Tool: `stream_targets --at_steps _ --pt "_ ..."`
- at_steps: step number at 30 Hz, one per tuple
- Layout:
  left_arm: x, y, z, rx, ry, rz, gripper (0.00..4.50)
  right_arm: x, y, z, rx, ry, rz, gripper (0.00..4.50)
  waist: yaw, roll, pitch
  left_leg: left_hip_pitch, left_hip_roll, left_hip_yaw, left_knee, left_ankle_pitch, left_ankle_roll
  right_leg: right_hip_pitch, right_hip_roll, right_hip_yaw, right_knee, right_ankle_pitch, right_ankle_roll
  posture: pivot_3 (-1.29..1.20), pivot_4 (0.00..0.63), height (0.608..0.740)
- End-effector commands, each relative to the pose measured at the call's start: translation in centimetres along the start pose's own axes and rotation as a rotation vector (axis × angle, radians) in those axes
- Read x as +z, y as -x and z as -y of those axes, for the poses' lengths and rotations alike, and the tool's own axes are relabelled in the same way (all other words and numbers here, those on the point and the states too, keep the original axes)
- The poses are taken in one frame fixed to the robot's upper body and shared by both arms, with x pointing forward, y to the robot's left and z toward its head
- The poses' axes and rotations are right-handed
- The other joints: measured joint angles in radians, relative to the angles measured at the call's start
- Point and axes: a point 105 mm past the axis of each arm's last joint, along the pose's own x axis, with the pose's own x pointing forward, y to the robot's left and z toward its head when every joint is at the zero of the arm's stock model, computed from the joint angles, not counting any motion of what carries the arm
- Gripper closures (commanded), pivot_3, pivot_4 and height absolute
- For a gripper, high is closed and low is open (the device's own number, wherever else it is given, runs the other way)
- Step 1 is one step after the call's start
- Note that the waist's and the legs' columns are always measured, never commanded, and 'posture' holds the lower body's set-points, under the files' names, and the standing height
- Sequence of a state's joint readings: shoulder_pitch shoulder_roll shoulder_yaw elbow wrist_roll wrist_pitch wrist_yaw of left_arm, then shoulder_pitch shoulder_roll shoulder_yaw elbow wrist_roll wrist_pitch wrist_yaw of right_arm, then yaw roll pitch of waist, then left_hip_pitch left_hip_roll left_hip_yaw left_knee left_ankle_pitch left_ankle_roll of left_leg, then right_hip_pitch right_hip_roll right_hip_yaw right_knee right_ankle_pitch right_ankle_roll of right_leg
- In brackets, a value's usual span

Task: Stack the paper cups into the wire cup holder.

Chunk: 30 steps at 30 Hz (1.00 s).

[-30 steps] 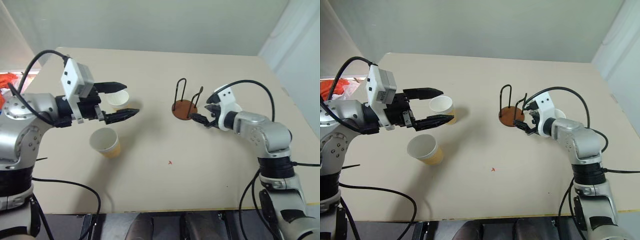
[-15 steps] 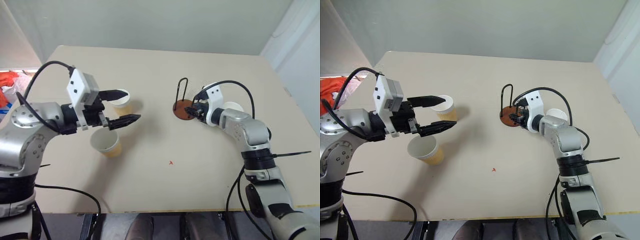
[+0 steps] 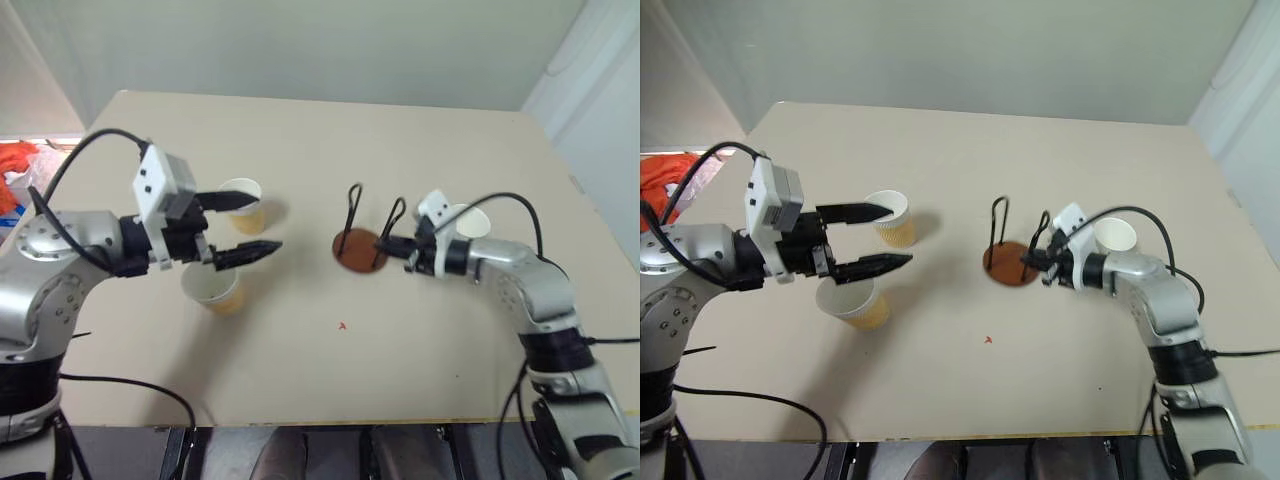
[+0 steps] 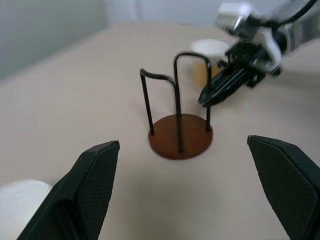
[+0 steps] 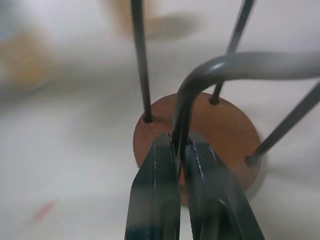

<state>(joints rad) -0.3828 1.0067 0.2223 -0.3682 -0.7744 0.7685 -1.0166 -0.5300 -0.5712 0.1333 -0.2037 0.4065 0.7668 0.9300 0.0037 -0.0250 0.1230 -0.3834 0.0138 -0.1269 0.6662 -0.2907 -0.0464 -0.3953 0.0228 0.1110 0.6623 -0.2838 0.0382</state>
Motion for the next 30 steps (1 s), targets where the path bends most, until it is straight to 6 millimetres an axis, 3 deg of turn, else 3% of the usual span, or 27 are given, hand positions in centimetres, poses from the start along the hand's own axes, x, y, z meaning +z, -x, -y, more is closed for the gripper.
stream_targets --at_steps 1,8,16,19,26,30 --pt "0.7 0.2 2.0 -0.111 -0.015 -0.009 0.0 1.8 0.9 -4.0 0.218 0.151 0.04 4.48 -0.002 0.0 0.0 0.0 0.0 0.0 0.0 0.0 0.0 0.0 0.0 0.0 0.0 0.0 0.0 0.0 0.15 0.74" --pt "0.3 0.5 2.4 -0.146 -0.019 -0.055 0.0 1.9 1.3 -7.1 0.383 0.298 0.037 4.48 -0.002 0.0 0.0 0.002 0.002 0.0 0.001 0.004 0.002 0.001 0.003 0.0 0.002 0.005 0.0 0.0 0.15 0.74" --pt "0.0 0.6 2.9 -0.162 -0.015 -0.069 0.0 -0.7 0.5 -6.7 0.353 0.355 -0.039 4.48 0.001 0.0 0.0 0.002 0.002 -0.001 0.001 0.008 0.008 0.003 0.003 0.0 0.0 0.015 0.0 0.0 0.15 0.74" --pt "-0.1 0.6 2.8 -0.155 -0.02 -0.074 0.0 -2.1 -0.4 -5.2 0.27 0.368 -0.1 4.48 0.0 0.0 0.0 0.002 0.003 -0.001 0.001 0.008 0.011 0.003 0.003 0.0 0.0 0.017 -0.001 0.0 0.15 0.74" --pt "0.0 0.4 2.9 -0.162 -0.026 -0.073 0.0 -2.7 -0.2 -5.0 0.282 0.355 -0.129 2.25 0.001 0.0 0.0 0.002 0.004 -0.001 0.001 0.01 0.014 0.002 0.003 -0.001 0.0 0.021 -0.003 0.0 0.15 0.74" --pt "0.1 0.5 2.6 -0.155 -0.036 -0.072 0.0 -2.9 2.0 -5.2 0.343 0.377 -0.174 0.87 0.005 0.0 0.0 0.001 0.003 -0.001 0.001 0.01 0.014 0.002 0.004 -0.001 0.0 0.022 -0.003 0.0 0.15 0.74"
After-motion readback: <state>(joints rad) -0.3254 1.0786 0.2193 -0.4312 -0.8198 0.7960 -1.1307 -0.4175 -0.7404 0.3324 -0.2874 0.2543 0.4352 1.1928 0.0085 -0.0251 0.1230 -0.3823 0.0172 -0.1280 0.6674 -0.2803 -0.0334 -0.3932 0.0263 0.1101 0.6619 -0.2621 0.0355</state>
